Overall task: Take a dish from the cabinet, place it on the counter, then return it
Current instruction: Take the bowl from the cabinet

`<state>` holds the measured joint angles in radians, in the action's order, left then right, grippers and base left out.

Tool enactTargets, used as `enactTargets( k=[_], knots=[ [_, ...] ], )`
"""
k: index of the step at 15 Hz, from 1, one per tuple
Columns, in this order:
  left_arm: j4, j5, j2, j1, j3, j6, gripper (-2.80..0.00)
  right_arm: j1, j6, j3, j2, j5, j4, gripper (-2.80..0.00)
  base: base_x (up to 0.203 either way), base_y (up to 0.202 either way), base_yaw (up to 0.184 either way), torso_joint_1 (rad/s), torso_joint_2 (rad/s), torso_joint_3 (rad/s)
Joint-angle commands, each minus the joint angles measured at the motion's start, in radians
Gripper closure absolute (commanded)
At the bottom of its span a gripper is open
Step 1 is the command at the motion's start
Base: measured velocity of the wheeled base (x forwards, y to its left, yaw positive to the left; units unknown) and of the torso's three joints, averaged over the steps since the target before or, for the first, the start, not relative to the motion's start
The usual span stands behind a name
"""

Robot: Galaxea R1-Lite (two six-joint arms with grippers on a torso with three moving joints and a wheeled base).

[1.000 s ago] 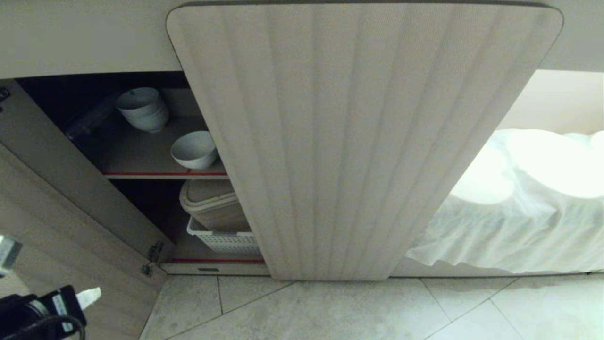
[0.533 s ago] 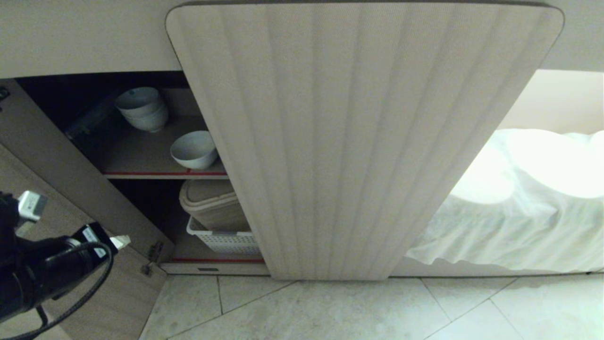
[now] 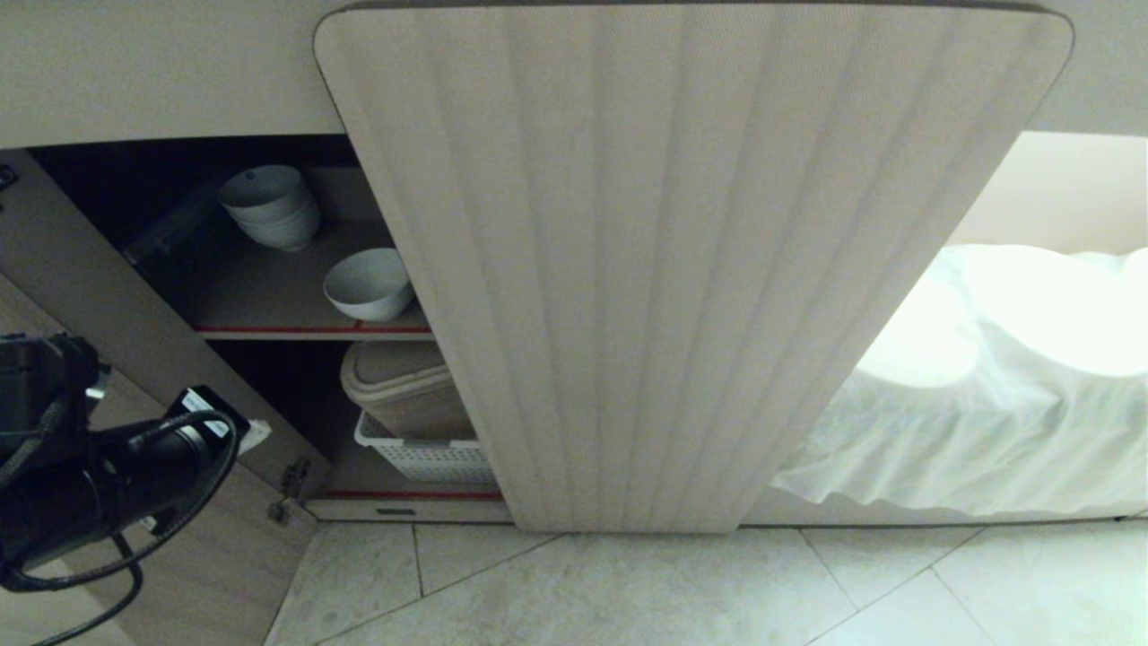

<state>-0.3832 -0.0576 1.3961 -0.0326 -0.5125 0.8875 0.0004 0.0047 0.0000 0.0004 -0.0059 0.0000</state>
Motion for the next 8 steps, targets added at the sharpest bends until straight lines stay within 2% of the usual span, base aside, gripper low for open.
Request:
enactTargets(
  k=[1,8],
  knots=[
    [-0.002,-0.006,0.033,-0.001,-0.021,0.008,0.0,0.001,0.0,0.0,0.0,0.0,0.0,0.0,0.0,0.0,0.0,0.0,0.0,0.0],
    [-0.001,-0.038,0.117,-0.013,-0.122,0.008,0.0,0.0,0.0,0.0,0.0,0.0,0.0,0.0,0.0,0.0,0.0,0.0,0.0,0.0]
  ],
)
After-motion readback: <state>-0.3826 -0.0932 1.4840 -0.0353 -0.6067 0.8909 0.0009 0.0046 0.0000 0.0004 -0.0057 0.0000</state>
